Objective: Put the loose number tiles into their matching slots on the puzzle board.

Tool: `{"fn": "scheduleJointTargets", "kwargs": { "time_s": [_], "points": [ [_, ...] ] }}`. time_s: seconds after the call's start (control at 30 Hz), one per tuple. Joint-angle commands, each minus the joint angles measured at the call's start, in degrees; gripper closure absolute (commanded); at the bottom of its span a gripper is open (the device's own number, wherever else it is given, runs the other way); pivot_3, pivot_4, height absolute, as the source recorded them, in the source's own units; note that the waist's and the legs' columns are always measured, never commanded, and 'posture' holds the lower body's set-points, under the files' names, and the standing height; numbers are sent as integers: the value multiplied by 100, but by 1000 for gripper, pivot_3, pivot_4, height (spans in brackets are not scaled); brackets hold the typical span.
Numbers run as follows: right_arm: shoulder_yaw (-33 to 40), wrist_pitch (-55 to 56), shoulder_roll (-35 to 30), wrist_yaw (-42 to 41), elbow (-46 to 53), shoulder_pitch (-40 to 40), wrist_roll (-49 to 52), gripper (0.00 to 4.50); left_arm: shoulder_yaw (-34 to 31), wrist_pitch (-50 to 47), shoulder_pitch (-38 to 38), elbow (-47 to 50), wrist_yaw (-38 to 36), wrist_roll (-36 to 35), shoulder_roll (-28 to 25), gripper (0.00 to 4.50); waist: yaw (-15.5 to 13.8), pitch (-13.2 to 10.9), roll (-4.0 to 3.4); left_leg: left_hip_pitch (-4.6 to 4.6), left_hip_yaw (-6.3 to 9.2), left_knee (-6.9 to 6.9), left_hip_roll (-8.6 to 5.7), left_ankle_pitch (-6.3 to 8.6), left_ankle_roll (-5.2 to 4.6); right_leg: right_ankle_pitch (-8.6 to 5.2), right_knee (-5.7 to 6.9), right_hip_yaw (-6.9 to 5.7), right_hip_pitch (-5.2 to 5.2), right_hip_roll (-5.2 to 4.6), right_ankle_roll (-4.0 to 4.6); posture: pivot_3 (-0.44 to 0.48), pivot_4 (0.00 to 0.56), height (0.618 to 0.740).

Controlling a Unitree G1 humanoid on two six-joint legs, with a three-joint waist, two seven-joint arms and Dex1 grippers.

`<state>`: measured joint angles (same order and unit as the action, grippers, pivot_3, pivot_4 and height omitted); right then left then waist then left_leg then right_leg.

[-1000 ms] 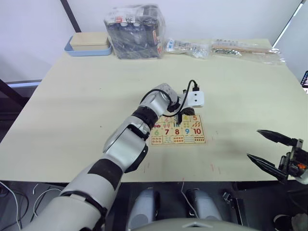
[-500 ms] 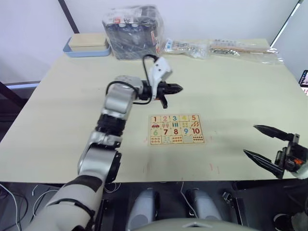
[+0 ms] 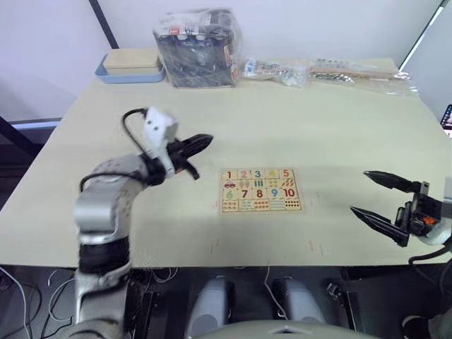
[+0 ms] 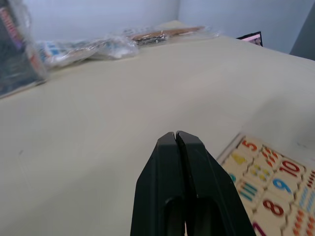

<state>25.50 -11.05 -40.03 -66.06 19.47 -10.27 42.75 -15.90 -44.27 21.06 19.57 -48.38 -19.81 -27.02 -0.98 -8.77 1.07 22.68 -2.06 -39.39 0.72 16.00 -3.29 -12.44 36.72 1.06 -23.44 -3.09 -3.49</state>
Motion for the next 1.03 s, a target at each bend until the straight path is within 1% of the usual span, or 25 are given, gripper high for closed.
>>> {"fn": "scheduleJointTargets", "kwargs": {
  "time_s": [0.03,0.1,0.23,0.27,0.3,0.37,0.43,0.5,0.53,0.57,0.6,0.87,1.03],
  "points": [
    [238,-106,-146,26,87,-4,154,0,-479,63,-517,541,27,-444,-249,4426,17,1,-1,-1,0,0,0,0,0,0,0,0,1,-3,0,0,150,740],
    [279,-141,-204,-18,12,-43,161,0,-593,164,-801,585,0,-595,-355,4426,9,1,0,-3,-1,1,0,0,0,-5,0,0,1,-5,8,0,150,740],
    [317,-163,-261,-94,-89,-120,152,0,-669,334,-1137,582,70,-740,-512,4426,-2,1,1,-3,0,0,-1,0,0,-13,0,-4,3,-7,23,0,150,740],
    [336,-120,-243,-81,-144,-175,85,0,-812,354,-1335,592,-22,-879,-559,4426,11,2,1,-3,0,1,-1,0,-1,-13,-1,-3,3,-7,23,0,150,740],
    [363,-59,-204,-57,-202,-243,12,0,-951,319,-1552,605,-143,-1045,-625,3929,15,2,1,-3,0,1,-1,1,-1,-14,-1,-3,2,-7,24,0,150,740],
    [417,24,-172,-73,-321,-377,-93,0,-1127,364,-1870,616,-257,-1260,-694,3198,26,2,0,-3,-1,6,-1,1,-1,-15,-4,-2,1,-7,26,0,150,740],
    [466,48,-177,-131,-399,-446,-94,0,-1152,447,-2112,591,-263,-1298,-789,2195,22,2,0,-4,-3,10,2,1,-1,-18,-4,-4,0,-20,31,0,150,740],
    [503,72,-220,-202,-451,-474,-99,0,-1222,428,-2300,556,-216,-1391,-845,1285,21,3,-2,-6,-3,10,2,1,0,-19,-3,-7,0,-38,32,0,150,740],
    [512,77,-235,-217,-467,-466,-100,0,-1259,377,-2365,546,-188,-1465,-862,680,18,3,-1,-7,-4,10,2,0,1,-21,-3,-8,1,-39,35,0,150,740],
    [518,79,-248,-229,-479,-461,-101,0,-1283,352,-2434,550,-170,-1518,-879,234,16,3,-1,-9,-4,9,2,0,1,-22,-3,-8,1,-39,37,0,150,740],
    [523,77,-270,-258,-493,-466,-99,0,-1295,369,-2564,584,-185,-1530,-914,108,13,3,-1,-9,-4,9,2,0,1,-23,-3,-8,2,-39,37,0,150,740],
    [506,30,-368,-416,-597,-463,-96,0,-1338,800,-3072,414,-95,-1399,-1057,108,14,3,-2,-8,-6,11,2,1,0,-23,-6,-10,1,-42,37,0,150,740],
    [418,-15,-464,-517,-709,-337,-105,0,-1333,770,-3259,418,-1,-1524,-1078,108,17,3,-2,-8,-6,12,2,1,0,-24,-8,-10,0,-46,38,0,150,740]
  ]
}}
